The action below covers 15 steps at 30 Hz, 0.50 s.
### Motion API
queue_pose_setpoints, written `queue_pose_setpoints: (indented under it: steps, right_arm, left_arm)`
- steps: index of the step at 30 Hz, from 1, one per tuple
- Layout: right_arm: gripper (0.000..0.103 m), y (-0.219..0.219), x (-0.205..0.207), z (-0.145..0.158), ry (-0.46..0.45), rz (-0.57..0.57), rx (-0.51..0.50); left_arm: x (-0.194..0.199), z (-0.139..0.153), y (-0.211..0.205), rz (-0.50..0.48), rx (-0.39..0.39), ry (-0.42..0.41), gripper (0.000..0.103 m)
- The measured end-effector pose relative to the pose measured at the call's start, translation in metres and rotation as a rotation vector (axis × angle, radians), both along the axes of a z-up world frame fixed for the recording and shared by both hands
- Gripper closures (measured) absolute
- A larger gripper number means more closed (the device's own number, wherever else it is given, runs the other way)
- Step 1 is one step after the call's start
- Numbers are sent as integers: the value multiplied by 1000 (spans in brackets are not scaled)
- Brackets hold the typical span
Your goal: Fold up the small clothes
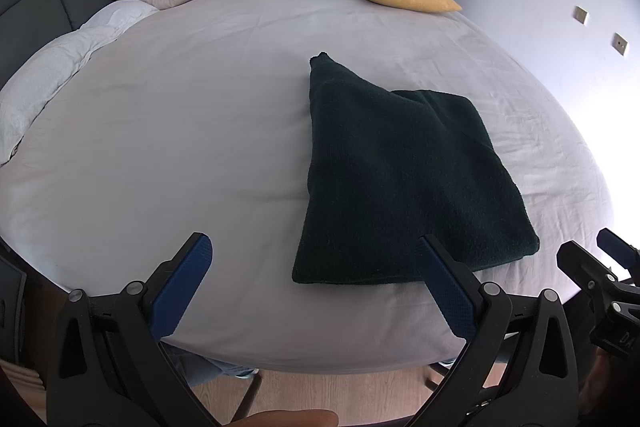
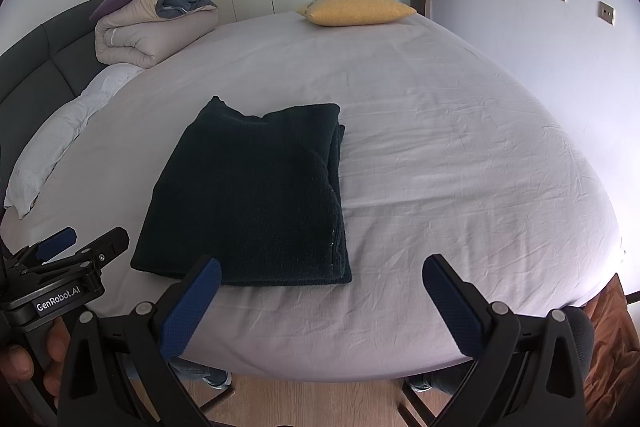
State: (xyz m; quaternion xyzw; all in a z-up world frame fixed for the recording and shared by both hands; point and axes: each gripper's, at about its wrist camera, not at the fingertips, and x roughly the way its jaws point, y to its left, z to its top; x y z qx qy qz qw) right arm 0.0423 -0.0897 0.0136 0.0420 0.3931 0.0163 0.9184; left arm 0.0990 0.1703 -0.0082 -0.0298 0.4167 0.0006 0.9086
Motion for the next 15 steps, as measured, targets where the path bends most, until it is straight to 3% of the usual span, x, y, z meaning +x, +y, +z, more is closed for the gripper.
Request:
queue_pose_setpoints:
  steps: [15]
  right_arm:
    - [0, -1, 0, -3, 4, 0, 3]
  left_arm:
    - [0, -1, 0, -2, 4, -1, 0]
